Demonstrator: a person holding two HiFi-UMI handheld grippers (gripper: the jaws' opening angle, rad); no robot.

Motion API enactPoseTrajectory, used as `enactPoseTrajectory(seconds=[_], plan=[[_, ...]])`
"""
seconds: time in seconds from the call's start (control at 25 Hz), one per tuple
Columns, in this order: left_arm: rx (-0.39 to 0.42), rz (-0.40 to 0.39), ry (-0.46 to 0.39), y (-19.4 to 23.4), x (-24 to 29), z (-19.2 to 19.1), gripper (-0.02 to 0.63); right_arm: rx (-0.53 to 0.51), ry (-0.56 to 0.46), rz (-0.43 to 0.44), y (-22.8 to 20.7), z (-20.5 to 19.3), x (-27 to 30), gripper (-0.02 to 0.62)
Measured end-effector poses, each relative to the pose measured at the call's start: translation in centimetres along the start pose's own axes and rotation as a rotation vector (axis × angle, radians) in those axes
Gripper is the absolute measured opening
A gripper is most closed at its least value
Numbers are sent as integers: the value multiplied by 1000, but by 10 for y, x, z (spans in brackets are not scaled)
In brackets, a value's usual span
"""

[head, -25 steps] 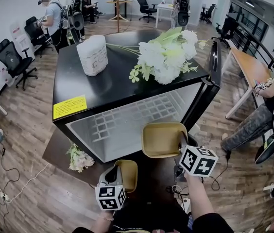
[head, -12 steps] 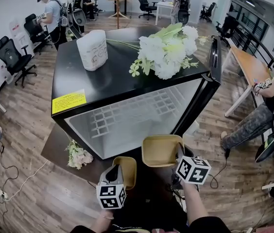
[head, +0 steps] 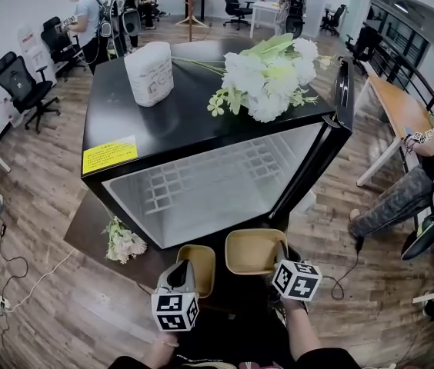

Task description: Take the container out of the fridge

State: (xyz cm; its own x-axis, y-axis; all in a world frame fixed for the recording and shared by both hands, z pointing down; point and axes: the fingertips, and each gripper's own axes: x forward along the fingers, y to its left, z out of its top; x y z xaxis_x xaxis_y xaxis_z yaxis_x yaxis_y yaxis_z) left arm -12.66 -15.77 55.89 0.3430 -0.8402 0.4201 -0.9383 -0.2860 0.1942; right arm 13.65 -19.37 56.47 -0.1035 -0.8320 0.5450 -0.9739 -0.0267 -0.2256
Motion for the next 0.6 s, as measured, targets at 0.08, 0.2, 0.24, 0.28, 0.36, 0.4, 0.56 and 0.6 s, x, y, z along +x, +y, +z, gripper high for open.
enactPoseTrajectory(seconds=[0.08,0.2,0.24,0.28,0.36,0.4,0.56,0.6], plan=[[-1,1,0,0,0,-1,9,4,14,-4,-3,-10,2,12],[-3,2,3,-1,-1,-2,9,-6,34,-14,-5,-23,6,12],[-4,2,6,-1,-1,-3,9,-9,42,-18,-6,-28,7,12],[-3,3,8,-2,-1,-4,9,-12,50,-22,-8,-33,9,12],[-2,4,12,-2,0,-5,9,-23,59,-27,-10,-41,11,12],[-2,5,13,-2,0,-5,9,-33,62,-29,-10,-45,12,12],[-3,11,18,-2,0,-7,9,-71,83,-32,-13,-61,17,12],[-3,11,18,-2,0,-7,9,-79,91,-33,-15,-65,18,12]])
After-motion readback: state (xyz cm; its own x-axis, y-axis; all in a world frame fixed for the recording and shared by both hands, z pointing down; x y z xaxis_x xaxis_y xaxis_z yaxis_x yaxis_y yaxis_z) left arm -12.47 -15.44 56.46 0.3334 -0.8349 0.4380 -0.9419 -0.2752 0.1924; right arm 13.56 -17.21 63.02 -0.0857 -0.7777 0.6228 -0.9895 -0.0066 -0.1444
